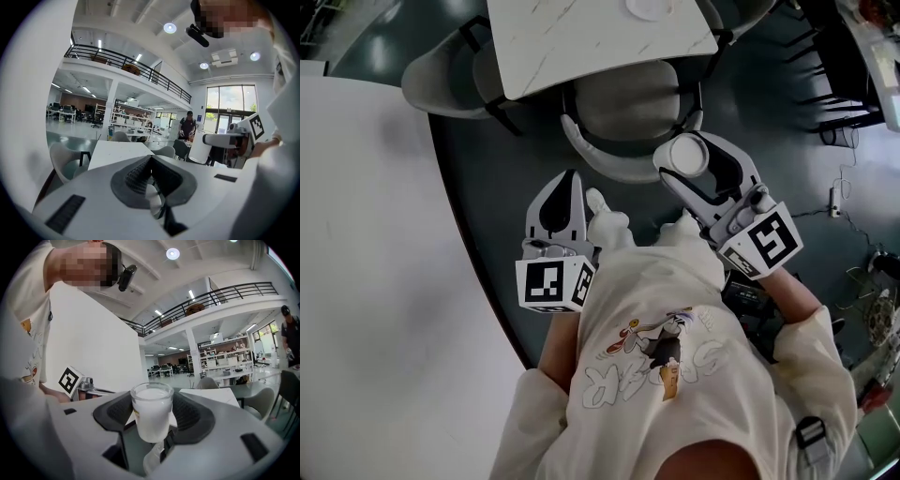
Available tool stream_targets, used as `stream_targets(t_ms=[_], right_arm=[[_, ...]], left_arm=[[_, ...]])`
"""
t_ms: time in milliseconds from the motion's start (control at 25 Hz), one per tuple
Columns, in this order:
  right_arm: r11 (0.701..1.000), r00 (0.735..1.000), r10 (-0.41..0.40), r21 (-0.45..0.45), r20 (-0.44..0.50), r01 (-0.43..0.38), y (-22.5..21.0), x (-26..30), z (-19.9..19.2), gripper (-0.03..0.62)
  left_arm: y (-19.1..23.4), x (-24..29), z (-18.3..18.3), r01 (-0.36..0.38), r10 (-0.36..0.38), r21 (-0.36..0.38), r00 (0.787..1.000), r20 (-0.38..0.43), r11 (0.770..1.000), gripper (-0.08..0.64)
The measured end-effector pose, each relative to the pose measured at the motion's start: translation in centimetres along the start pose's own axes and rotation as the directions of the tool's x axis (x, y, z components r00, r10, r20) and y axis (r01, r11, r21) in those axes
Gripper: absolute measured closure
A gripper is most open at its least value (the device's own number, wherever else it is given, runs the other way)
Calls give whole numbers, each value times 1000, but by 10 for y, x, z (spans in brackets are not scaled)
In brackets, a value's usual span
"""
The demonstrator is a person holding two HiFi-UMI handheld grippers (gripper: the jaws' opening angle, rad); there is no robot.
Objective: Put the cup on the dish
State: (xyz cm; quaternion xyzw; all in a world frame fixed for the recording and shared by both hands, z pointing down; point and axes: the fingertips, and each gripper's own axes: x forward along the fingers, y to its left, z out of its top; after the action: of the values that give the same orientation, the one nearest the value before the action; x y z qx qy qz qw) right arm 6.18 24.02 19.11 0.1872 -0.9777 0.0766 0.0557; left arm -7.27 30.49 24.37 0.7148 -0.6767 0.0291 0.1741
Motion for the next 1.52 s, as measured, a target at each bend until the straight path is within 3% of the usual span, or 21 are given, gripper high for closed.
stream_targets(t_ms=[320, 520, 920, 1200, 1520], right_arm=[[995, 996, -94, 28, -4, 95, 10, 65, 13, 327], [988, 990, -141, 52, -25, 143, 2, 72, 7, 327], [977, 979, -201, 69, -18, 202, -76, 77, 3, 327], [980, 982, -186, 74, -23, 187, -135, 95, 1, 327], [985, 987, -155, 73, -32, 157, -200, 115, -9, 327]], left_arm=[[67, 1, 14, 65, -66, -17, 998, -14, 998, 558], [73, 23, 12, 125, -126, -22, 991, -49, 992, 558], [54, 93, 40, 155, -155, 9, 987, -37, 988, 558], [41, 152, 42, 158, -158, -14, 983, -95, 987, 558], [23, 217, 49, 170, -169, -5, 980, -106, 985, 558]])
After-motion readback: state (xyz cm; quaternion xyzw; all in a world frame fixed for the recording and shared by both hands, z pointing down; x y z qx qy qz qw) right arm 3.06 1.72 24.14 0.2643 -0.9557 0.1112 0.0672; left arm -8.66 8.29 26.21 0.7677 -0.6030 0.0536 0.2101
